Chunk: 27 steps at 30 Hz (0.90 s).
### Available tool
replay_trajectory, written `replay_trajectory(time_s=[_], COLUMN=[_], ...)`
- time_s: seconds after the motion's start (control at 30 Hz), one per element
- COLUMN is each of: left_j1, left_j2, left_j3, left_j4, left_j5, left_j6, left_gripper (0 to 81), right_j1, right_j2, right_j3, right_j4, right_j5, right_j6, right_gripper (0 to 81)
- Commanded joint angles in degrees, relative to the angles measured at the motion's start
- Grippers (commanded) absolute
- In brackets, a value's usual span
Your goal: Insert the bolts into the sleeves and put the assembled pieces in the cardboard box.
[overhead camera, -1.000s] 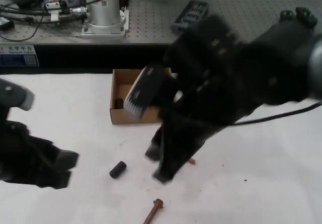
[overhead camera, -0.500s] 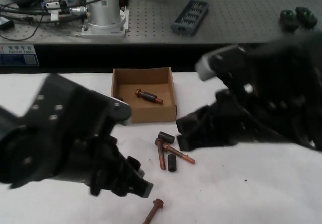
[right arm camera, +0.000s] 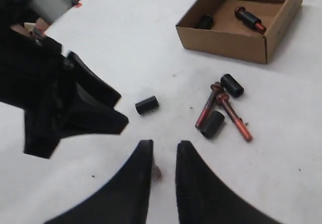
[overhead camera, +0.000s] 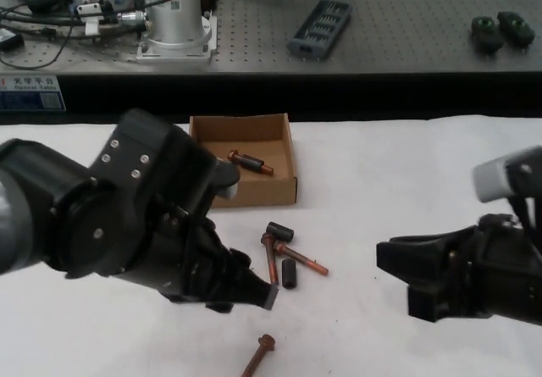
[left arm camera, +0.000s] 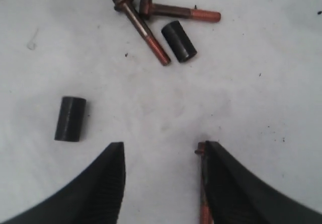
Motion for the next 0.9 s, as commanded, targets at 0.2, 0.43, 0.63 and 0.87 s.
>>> replay_trajectory(time_s=[0.2,0.43,0.63,0.87], left_j1=[-5.3,-6.6,-6.6,-7.7], left_j2=[7.7,13.2,13.8,13.8], left_j3=[-5.0,-10.3,-10.2,-10.2], left_j4=[4.3,11.0,15.5,15.3], left_j5=[-0.3,-2.2,-2.7,-1.9], left_j6=[-4.0,-3.7,-3.5,-4.5], left_gripper=[35.3,35.3,35.3,35.3], right_j1=[-0.4,-0.4,-0.4,-0.4], right_j2=[-3.4,-3.4,-3.4,-3.4], right_j3=[0.0,0.4,0.6,0.6], right_j4=[-0.8,0.2,2.7,2.6], right_j5=[-0.8,-0.8,-0.8,-0.3], right_j6=[1.0,0.9,0.9,0.9], right_gripper=[14.5,14.5,14.5,14.5])
